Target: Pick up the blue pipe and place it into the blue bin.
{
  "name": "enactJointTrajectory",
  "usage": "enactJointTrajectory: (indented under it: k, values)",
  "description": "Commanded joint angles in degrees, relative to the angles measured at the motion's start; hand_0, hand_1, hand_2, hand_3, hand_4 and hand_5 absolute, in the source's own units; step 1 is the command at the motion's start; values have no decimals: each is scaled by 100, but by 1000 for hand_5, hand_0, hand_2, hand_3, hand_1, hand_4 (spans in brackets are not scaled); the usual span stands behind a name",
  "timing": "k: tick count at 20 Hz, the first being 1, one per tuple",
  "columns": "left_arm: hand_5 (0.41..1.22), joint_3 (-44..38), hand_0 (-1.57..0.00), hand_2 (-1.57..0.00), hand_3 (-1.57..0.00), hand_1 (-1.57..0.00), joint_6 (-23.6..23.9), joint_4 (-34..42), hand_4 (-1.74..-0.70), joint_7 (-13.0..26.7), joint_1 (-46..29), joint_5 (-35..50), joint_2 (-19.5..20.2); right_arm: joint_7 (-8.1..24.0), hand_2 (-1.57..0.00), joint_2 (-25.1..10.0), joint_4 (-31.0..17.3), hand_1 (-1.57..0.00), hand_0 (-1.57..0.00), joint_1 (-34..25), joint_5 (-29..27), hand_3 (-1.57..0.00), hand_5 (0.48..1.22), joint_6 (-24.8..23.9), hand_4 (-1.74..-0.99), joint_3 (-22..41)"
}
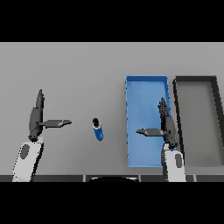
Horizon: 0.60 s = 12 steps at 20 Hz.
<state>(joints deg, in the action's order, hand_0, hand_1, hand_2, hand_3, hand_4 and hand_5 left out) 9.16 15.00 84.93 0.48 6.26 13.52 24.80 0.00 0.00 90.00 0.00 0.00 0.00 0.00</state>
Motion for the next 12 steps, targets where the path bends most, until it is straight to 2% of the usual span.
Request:
enactJointTrajectory:
  k: [1,6,7,8,10,12]
  values:
    - [593,-1,1,1,1,1,3,1,-966,-25,2,0,-3,1,1,-1,-1,1,1,-2,-3,1,629,-4,-1205,-2]
    - [593,-7,1,1,1,1,19,-22,-966,-49,8,-28,12,-2,1,-14,-30,1,1,10,-5,1,629,12,-1205,-7]
    - [593,140,1,1,1,1,-575,-11,-966,-454,-202,-62,365,-474,1,-402,172,1,1,179,401,1,629,78,-1205,132]
    - [592,205,1,1,1,1,-964,-94,-963,-669,-282,-94,620,-714,1,-580,356,1,1,355,693,1,628,77,-1201,270]
    - [590,269,1,1,1,1,-1347,-192,-959,-904,-265,-133,845,-764,1,-732,585,1,1,540,1001,1,626,119,-1197,465]
    - [595,303,1,1,1,1,-1508,-263,-961,-945,-223,-124,896,-727,1,-791,706,1,1,637,1053,1,623,137,-1196,493]
